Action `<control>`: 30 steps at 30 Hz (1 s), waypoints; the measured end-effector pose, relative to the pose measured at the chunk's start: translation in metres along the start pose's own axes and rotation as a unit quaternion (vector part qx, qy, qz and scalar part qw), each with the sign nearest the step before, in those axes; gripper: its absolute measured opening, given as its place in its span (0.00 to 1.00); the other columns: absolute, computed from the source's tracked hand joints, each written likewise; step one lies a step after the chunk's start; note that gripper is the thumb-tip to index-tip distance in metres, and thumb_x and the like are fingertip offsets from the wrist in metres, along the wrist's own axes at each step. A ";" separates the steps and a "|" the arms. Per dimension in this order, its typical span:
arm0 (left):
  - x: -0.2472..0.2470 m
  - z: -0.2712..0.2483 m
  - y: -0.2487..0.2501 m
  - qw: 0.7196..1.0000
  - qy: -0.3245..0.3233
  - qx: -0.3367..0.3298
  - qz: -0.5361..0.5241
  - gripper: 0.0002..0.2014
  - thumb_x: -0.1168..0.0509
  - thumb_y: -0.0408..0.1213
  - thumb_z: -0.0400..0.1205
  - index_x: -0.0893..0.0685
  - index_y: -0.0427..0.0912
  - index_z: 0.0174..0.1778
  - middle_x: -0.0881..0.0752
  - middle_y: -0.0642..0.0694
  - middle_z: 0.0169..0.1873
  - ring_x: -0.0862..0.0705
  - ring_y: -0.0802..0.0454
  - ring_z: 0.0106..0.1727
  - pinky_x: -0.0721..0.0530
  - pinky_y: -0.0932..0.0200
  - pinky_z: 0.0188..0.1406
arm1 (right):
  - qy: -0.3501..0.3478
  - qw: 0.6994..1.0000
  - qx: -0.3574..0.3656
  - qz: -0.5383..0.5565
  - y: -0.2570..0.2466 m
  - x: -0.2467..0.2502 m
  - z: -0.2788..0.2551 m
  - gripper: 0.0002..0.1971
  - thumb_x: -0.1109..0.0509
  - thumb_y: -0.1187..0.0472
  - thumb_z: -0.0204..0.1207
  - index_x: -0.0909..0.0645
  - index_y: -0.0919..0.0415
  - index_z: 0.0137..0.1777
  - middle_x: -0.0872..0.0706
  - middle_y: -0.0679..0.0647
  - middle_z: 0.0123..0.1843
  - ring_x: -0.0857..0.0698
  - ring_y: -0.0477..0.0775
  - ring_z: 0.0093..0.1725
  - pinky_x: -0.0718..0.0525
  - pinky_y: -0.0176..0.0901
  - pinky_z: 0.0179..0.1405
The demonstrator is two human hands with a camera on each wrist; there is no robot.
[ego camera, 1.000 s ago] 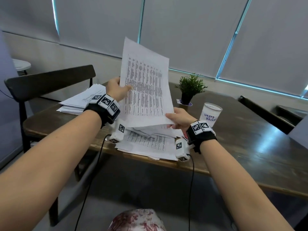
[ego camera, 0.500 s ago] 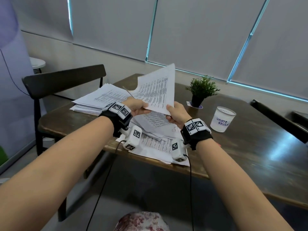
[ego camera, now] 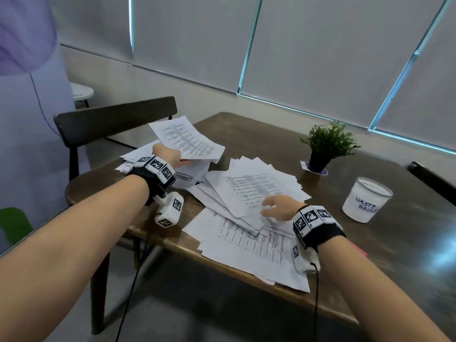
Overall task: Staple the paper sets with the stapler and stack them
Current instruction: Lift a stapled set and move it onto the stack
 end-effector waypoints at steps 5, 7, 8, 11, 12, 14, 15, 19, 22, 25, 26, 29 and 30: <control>0.014 0.042 -0.019 0.994 0.043 0.037 0.095 0.23 0.32 0.25 0.79 0.27 0.23 0.70 0.16 0.31 0.61 0.11 0.39 0.55 0.09 0.48 0.47 | -0.049 0.999 -0.005 0.003 0.021 -0.007 0.020 0.26 0.34 0.46 0.82 0.29 0.53 0.78 0.27 0.53 0.79 0.28 0.57 0.76 0.32 0.51 0.77; 0.009 0.057 -0.020 0.994 0.035 0.054 0.087 0.20 0.33 0.24 0.79 0.25 0.25 0.68 0.15 0.33 0.60 0.11 0.39 0.55 0.09 0.47 0.49 | -0.064 0.998 -0.004 0.006 0.026 -0.001 0.027 0.26 0.35 0.46 0.82 0.29 0.54 0.78 0.24 0.54 0.77 0.25 0.57 0.74 0.30 0.50 0.76; 0.006 0.066 -0.020 0.995 0.034 0.056 0.071 0.17 0.34 0.22 0.79 0.22 0.26 0.65 0.14 0.34 0.59 0.11 0.39 0.54 0.10 0.45 0.50 | -0.069 0.998 -0.006 0.012 0.028 0.003 0.030 0.26 0.35 0.47 0.83 0.28 0.55 0.78 0.23 0.54 0.75 0.24 0.56 0.73 0.29 0.49 0.75; 0.002 0.072 -0.020 0.995 0.062 0.062 0.054 0.08 0.34 0.24 0.80 0.18 0.35 0.55 0.13 0.40 0.54 0.12 0.41 0.49 0.13 0.44 0.55 | -0.076 0.997 -0.011 0.024 0.032 0.012 0.033 0.26 0.36 0.49 0.84 0.29 0.59 0.78 0.21 0.56 0.73 0.23 0.56 0.72 0.29 0.45 0.71; 0.004 0.076 -0.022 0.988 0.081 0.063 0.117 0.07 0.33 0.30 0.80 0.18 0.36 0.54 0.13 0.41 0.53 0.13 0.43 0.49 0.14 0.47 0.55 | -0.077 0.997 -0.012 0.026 0.032 0.014 0.032 0.25 0.36 0.49 0.84 0.29 0.59 0.78 0.20 0.56 0.72 0.23 0.56 0.71 0.28 0.44 0.69; 0.005 0.087 -0.034 0.956 0.049 0.083 0.278 0.11 0.34 0.43 0.80 0.18 0.39 0.51 0.12 0.42 0.50 0.15 0.44 0.46 0.16 0.52 0.53 | -0.081 0.996 -0.014 0.035 0.032 0.012 0.031 0.23 0.35 0.51 0.84 0.26 0.60 0.75 0.19 0.56 0.70 0.20 0.56 0.67 0.26 0.42 0.62; 0.002 0.103 -0.057 0.931 -0.001 0.141 0.335 0.13 0.36 0.48 0.79 0.18 0.42 0.50 0.12 0.43 0.50 0.15 0.42 0.47 0.16 0.49 0.55 | -0.082 0.996 -0.015 0.038 0.031 0.010 0.031 0.21 0.35 0.52 0.83 0.23 0.61 0.72 0.17 0.56 0.67 0.18 0.56 0.63 0.25 0.40 0.58; -0.005 0.053 -0.027 0.819 -0.003 0.125 0.560 0.18 0.30 0.41 0.72 0.18 0.44 0.57 0.15 0.41 0.55 0.16 0.34 0.57 0.16 0.43 0.52 | -0.089 0.995 -0.018 0.029 0.024 0.007 0.031 0.16 0.33 0.54 0.81 0.18 0.62 0.64 0.14 0.57 0.57 0.16 0.56 0.55 0.21 0.42 0.52; -0.010 0.026 0.000 0.838 0.086 0.091 0.531 0.27 0.38 0.33 0.82 0.34 0.33 0.79 0.35 0.28 0.76 0.33 0.29 0.75 0.29 0.37 0.71 | -0.084 0.996 -0.026 0.005 0.019 0.010 0.033 0.17 0.34 0.54 0.82 0.18 0.64 0.65 0.17 0.58 0.62 0.17 0.57 0.56 0.21 0.43 0.51; -0.035 0.019 0.009 0.833 0.100 0.007 0.544 0.28 0.33 0.30 0.77 0.29 0.38 0.75 0.36 0.35 0.77 0.33 0.35 0.74 0.31 0.45 0.73 | -0.050 0.998 -0.040 -0.009 0.016 0.015 0.036 0.18 0.35 0.52 0.82 0.19 0.64 0.65 0.22 0.60 0.66 0.19 0.60 0.60 0.18 0.49 0.58; -0.056 0.016 0.008 0.839 0.045 -0.045 0.540 0.26 0.31 0.31 0.76 0.24 0.40 0.71 0.31 0.36 0.74 0.30 0.36 0.73 0.27 0.46 0.72 | -0.047 0.998 -0.038 -0.008 0.014 0.014 0.038 0.20 0.34 0.50 0.81 0.21 0.62 0.67 0.24 0.60 0.67 0.20 0.61 0.62 0.19 0.51 0.61; -0.111 -0.007 -0.021 0.794 -0.176 -0.073 0.577 0.21 0.29 0.33 0.76 0.17 0.42 0.67 0.24 0.38 0.71 0.22 0.42 0.69 0.22 0.50 0.68 | -0.067 0.997 -0.029 0.000 0.010 0.007 0.040 0.31 0.31 0.44 0.77 0.30 0.54 0.78 0.31 0.59 0.74 0.25 0.62 0.70 0.23 0.53 0.69; -0.121 -0.014 -0.032 0.762 -0.219 -0.059 0.606 0.23 0.29 0.36 0.78 0.20 0.41 0.71 0.24 0.39 0.73 0.22 0.42 0.71 0.23 0.50 0.70 | -0.071 0.997 -0.025 0.001 0.009 0.004 0.040 0.33 0.31 0.43 0.77 0.33 0.51 0.80 0.32 0.59 0.76 0.25 0.63 0.71 0.24 0.54 0.71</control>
Point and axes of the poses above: each hand's wrist, its own z-axis towards the middle knuckle, its own x-axis out of the back of the hand, y = z × x, the point moved 8 cm from there along z, towards the middle knuckle
